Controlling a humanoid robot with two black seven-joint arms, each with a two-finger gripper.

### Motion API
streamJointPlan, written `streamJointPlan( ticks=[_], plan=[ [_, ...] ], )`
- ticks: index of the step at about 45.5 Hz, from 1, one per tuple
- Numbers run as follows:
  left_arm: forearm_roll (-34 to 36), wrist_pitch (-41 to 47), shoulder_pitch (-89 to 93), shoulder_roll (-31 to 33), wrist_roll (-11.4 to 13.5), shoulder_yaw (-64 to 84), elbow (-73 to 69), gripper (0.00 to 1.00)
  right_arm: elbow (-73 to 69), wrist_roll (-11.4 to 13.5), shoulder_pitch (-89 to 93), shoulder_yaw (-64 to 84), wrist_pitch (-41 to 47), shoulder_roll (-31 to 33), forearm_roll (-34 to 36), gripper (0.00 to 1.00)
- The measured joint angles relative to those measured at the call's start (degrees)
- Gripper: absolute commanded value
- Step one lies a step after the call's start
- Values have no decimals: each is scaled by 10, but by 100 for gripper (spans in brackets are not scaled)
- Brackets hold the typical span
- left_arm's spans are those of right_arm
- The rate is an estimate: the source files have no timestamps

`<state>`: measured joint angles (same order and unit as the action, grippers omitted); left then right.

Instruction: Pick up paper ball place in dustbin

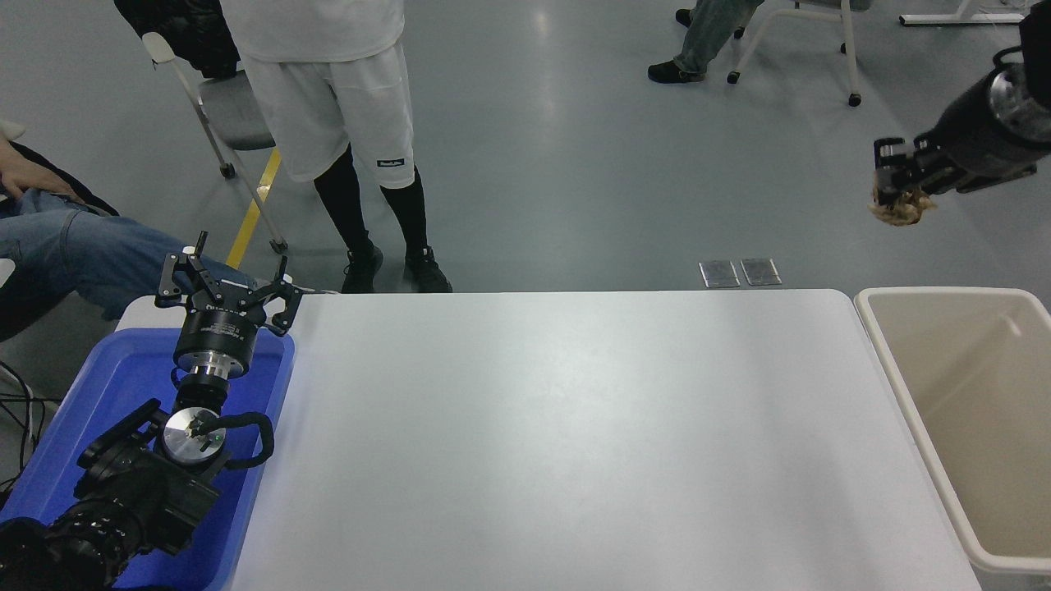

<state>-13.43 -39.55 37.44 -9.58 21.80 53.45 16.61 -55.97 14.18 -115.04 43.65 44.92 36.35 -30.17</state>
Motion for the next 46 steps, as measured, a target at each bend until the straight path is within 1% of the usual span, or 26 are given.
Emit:
streamJointPlan(
  ticks=[12,24,46],
  plan=[
    [0,0,0,0,0,0,0,99,3,5,-11,4,1,8,-3,0],
    [0,0,0,0,0,0,0,99,10,7,1,6,1,44,-20,0],
    [0,0,0,0,0,0,0,99,24,8,37,6,1,188,-82,0]
  ],
)
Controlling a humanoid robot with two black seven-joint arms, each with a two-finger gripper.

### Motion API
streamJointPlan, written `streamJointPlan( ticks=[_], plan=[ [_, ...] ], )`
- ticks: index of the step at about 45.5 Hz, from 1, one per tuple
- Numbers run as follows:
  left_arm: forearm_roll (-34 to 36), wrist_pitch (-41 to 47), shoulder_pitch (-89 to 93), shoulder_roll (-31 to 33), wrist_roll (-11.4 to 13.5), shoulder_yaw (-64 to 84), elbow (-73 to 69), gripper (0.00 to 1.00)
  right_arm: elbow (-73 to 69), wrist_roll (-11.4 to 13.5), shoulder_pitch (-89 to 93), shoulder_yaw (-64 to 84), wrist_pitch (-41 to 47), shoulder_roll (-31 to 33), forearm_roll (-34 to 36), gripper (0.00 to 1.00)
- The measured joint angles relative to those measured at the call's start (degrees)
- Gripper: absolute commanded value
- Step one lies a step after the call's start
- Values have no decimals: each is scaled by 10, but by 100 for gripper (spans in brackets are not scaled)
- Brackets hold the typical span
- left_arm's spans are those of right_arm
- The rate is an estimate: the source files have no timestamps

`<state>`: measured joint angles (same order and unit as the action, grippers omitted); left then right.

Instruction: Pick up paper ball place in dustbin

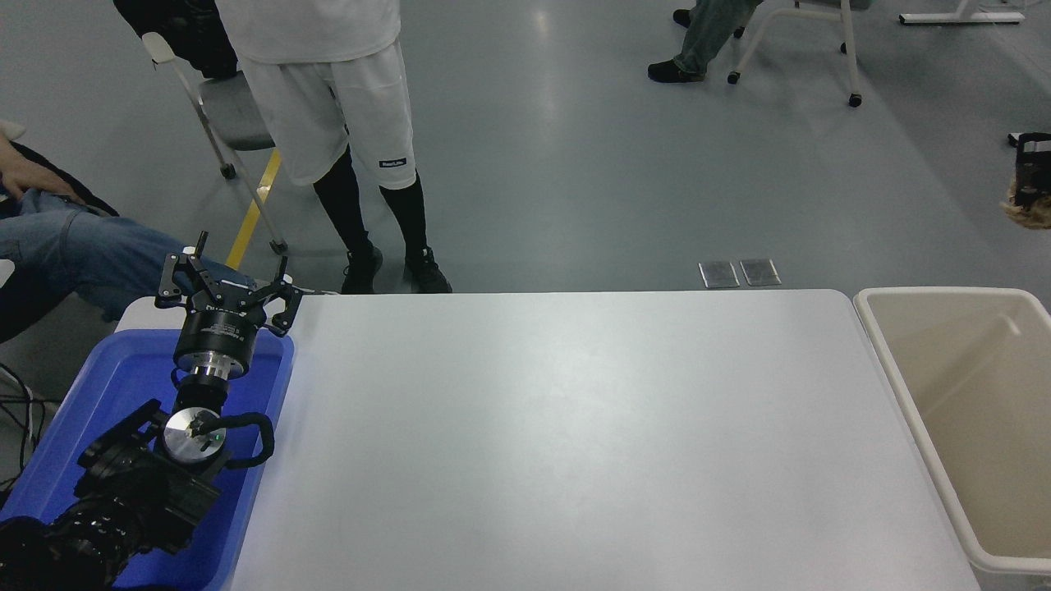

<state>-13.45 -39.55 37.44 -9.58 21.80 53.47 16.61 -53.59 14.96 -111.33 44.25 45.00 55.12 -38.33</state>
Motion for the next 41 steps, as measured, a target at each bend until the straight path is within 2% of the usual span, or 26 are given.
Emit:
streamJointPlan(
  ticks=[10,21,41],
  plan=[
    [0,0,0,0,0,0,0,99,22,1,30,-1,0,54,-17,0],
    [0,0,0,0,0,0,0,99,57,1,82,-17,0,86,-23,0],
    [-1,0,0,0,0,1,0,99,123,0,254,-122,0,97,3,0]
  ],
)
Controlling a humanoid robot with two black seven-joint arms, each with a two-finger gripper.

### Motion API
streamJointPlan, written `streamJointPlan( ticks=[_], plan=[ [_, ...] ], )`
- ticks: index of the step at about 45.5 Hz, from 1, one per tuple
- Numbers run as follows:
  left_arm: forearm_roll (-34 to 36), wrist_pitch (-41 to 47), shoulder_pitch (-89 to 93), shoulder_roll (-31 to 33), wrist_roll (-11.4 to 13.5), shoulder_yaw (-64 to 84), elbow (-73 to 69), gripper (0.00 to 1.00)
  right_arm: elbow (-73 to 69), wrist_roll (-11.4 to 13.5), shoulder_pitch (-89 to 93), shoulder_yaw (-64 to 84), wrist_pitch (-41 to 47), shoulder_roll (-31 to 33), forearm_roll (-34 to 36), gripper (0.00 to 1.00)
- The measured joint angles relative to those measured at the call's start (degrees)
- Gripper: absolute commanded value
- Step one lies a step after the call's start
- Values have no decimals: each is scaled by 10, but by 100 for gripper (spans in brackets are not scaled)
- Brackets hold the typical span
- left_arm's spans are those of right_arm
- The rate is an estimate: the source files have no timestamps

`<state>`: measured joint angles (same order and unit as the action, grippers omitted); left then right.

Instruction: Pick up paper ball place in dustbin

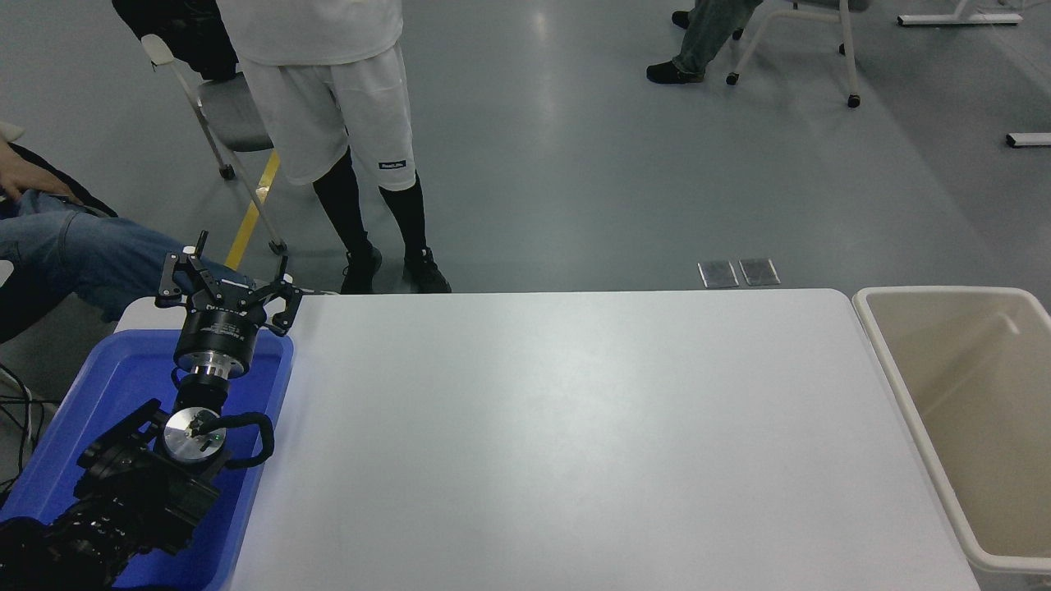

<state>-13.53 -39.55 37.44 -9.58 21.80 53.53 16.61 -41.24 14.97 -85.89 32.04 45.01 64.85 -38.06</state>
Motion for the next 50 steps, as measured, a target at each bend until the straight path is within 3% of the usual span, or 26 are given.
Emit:
streamJointPlan(
  ticks=[11,28,50],
  plan=[
    [0,0,0,0,1,0,0,99,36,-1,148,-98,-38,-37,54,0],
    [0,0,0,0,1,0,0,99,120,-5,324,-220,-250,-152,145,0],
    [0,0,0,0,1,0,0,99,240,-10,446,-349,-418,-291,213,0]
  ],
)
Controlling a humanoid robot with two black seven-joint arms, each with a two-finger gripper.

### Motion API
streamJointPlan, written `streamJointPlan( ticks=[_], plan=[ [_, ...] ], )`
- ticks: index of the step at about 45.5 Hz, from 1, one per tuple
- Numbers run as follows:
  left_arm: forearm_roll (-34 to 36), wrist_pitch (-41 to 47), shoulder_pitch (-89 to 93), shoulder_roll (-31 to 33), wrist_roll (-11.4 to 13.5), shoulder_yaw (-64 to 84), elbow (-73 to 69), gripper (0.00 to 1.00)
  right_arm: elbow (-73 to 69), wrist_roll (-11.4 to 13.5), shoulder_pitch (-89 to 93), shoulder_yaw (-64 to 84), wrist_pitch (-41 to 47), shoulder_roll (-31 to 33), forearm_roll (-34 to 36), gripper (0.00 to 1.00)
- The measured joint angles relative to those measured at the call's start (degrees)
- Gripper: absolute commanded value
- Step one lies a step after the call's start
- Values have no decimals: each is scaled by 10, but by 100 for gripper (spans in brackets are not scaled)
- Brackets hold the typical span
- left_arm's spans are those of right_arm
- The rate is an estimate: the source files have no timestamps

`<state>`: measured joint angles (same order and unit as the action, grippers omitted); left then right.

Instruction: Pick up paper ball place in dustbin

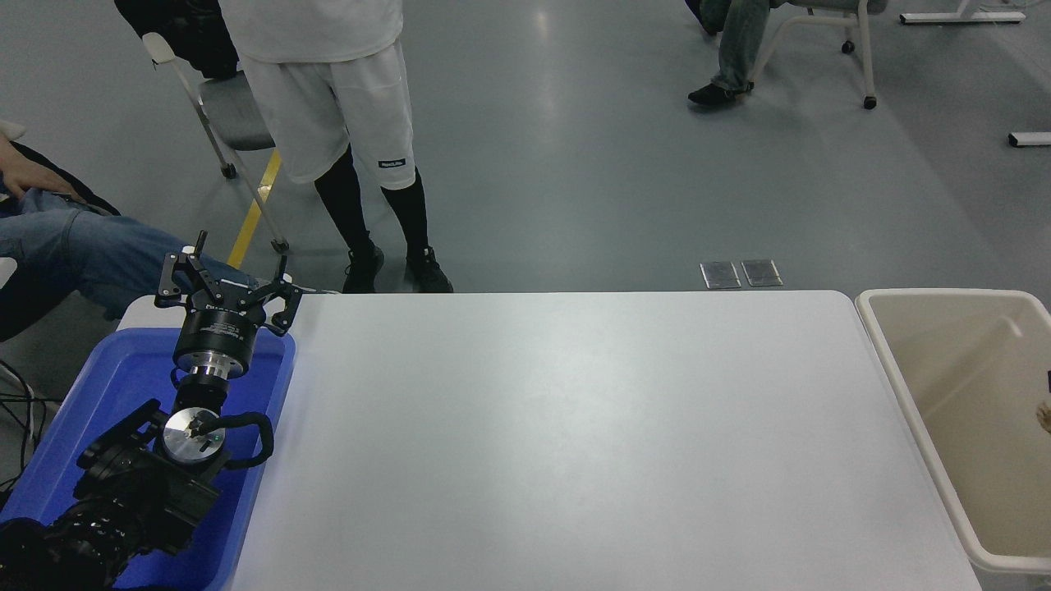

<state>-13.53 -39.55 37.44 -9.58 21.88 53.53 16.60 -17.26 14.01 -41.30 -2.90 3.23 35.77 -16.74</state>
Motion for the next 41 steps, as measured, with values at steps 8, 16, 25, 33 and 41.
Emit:
streamJointPlan(
  ticks=[8,16,25,33,41],
  plan=[
    [0,0,0,0,0,0,0,99,22,-21,15,-17,-34,-28,30,0],
    [0,0,0,0,0,0,0,99,36,-47,21,-25,-52,-45,45,0],
    [0,0,0,0,0,0,0,99,43,-62,25,-27,-61,-53,52,5],
    [0,0,0,0,0,0,0,99,46,-67,26,-25,-64,-55,53,67],
    [0,0,0,0,0,0,0,99,54,-69,27,-24,-77,-56,51,96]
  ],
)
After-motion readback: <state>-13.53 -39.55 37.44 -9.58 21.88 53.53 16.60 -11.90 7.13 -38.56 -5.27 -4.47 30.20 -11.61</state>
